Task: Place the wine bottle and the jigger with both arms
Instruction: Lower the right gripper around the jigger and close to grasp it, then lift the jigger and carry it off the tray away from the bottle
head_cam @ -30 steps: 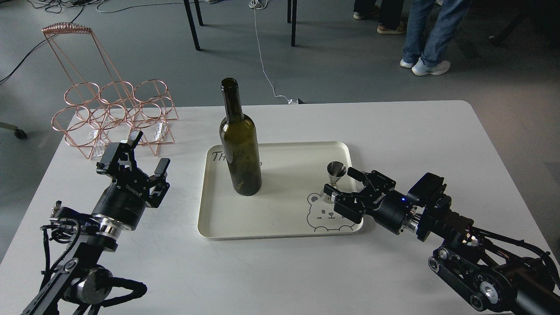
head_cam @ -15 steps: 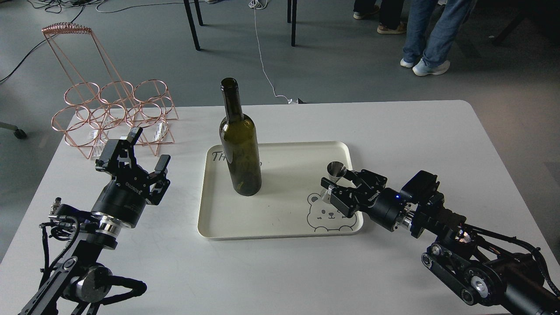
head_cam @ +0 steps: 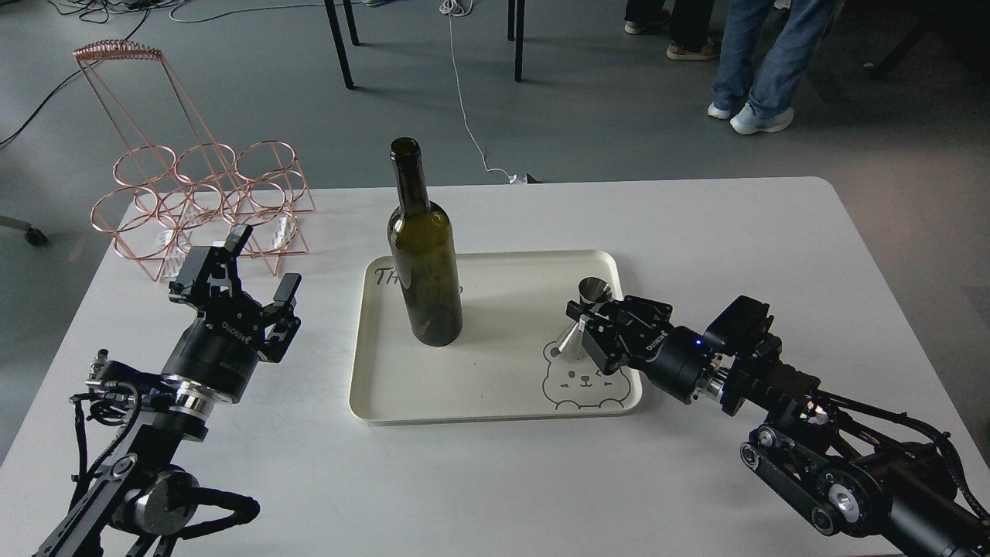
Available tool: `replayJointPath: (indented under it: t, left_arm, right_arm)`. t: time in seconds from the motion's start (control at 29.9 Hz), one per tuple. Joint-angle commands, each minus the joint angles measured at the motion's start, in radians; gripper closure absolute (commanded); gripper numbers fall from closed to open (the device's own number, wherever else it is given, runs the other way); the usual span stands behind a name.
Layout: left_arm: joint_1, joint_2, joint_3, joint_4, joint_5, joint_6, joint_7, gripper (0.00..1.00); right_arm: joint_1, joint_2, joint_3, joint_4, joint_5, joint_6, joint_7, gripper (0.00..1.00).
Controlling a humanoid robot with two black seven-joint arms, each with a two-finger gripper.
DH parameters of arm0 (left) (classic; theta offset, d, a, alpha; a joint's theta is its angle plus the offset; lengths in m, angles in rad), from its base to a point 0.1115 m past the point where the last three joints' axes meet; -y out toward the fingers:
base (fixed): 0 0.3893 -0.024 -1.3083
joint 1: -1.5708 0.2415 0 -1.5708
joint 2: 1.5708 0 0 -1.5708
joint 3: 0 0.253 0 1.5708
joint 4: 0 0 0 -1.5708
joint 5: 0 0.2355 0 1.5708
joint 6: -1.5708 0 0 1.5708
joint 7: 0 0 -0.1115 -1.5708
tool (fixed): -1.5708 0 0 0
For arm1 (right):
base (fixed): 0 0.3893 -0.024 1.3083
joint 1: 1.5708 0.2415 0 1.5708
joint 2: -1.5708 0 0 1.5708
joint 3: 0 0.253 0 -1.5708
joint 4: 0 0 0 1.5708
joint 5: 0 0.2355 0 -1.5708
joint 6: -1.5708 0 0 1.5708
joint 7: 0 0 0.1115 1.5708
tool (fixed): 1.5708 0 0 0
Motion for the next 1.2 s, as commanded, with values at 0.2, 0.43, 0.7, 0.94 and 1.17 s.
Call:
replayJointPath:
  t: [0.2,0.43,0.7,0.94,1.17]
  left_arm:
    - [0.0,0.001,-0.009,-0.009,0.0,0.0,0.0,0.02]
    - [0.0,-0.002,-0.007,-0.009,0.0,0.0,0.0,0.02]
    - [0.0,-0.003,-0.007,-0.009,0.0,0.0,0.0,0.02]
    - [0.0,-0.004,-0.007,-0.011,0.0,0.0,0.0,0.02]
    - [0.0,-0.004,-0.007,-0.011,0.0,0.0,0.0,0.02]
  right_arm:
    - [-0.042,-0.054,0.228,0.096,0.0,-0.004,0.0,0.8]
    - [-0.141,-0.126,0.354,0.082,0.0,-0.051,0.0,0.79]
    - [-0.208,-0.157,0.433,0.006,0.0,-0.094,0.0,0.78]
    - [-0.215,-0.152,0.43,-0.049,0.0,-0.108,0.0,0.78]
    - [-0.232,-0.14,0.428,-0.091,0.0,-0.109,0.0,0.78]
